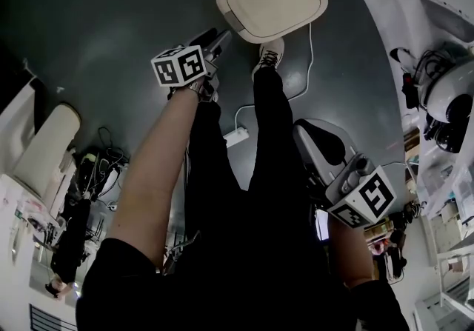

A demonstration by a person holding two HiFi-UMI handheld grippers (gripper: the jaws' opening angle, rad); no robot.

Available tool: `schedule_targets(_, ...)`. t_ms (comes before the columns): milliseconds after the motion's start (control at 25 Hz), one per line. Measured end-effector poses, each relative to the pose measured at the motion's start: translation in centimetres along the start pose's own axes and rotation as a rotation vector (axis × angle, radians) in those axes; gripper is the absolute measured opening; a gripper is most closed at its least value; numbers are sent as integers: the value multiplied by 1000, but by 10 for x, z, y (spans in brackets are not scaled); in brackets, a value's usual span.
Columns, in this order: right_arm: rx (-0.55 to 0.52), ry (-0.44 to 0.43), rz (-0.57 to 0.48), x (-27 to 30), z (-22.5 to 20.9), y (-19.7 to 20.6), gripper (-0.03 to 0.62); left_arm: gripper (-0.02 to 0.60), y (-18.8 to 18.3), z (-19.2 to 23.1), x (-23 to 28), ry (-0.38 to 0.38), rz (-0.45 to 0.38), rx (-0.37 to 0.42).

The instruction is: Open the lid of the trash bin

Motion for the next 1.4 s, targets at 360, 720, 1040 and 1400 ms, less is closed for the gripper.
schedule_targets(360,21,-2,45,8,-21,9,7,199,6,28,29,-58,24,-15)
schedule_targets(720,41,-7,61,15,-33,13,7,194,11,34,43,-59,55,-11)
schedule_targets(1040,52,-9,60,15,-36,15,8,206,12,40,43,-56,75,-7)
schedule_targets(1400,54,-20,73,16,-37,23,6,226,15,46,42,-63,71,-18)
Point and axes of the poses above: the fingertips, and each gripper's own axes: x forward along the fingers, z to its left, y out of its underside, the point moved 4 cm from there along -x, backward along the fingers, and after that the axes turned 11 degrees about -z, right-handed, at the moved point
